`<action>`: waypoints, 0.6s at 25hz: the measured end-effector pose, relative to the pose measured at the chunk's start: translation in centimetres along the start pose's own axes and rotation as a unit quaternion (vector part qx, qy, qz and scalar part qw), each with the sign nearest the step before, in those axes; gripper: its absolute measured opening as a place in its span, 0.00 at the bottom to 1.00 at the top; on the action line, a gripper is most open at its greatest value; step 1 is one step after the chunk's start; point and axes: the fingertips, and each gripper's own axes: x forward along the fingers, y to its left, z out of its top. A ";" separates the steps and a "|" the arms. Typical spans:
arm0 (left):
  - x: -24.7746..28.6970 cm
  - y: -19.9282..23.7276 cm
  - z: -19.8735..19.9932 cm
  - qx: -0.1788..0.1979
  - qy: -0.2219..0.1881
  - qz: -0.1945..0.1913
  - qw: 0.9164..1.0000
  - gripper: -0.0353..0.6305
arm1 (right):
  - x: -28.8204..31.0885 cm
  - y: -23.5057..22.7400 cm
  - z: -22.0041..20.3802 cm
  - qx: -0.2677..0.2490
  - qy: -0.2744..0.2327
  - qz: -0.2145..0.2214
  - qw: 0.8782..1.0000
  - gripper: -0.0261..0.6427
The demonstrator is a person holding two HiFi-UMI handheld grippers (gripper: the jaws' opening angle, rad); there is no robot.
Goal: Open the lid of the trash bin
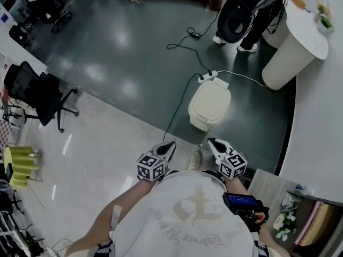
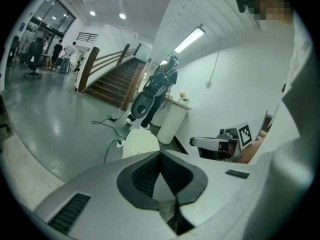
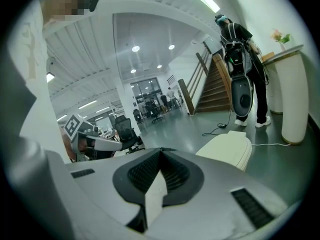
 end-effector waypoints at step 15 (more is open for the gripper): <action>7.1 0.1 5.1 0.020 0.009 0.019 1.000 0.07 | 1.6 -8.3 4.2 -0.008 -0.021 0.003 1.000 0.05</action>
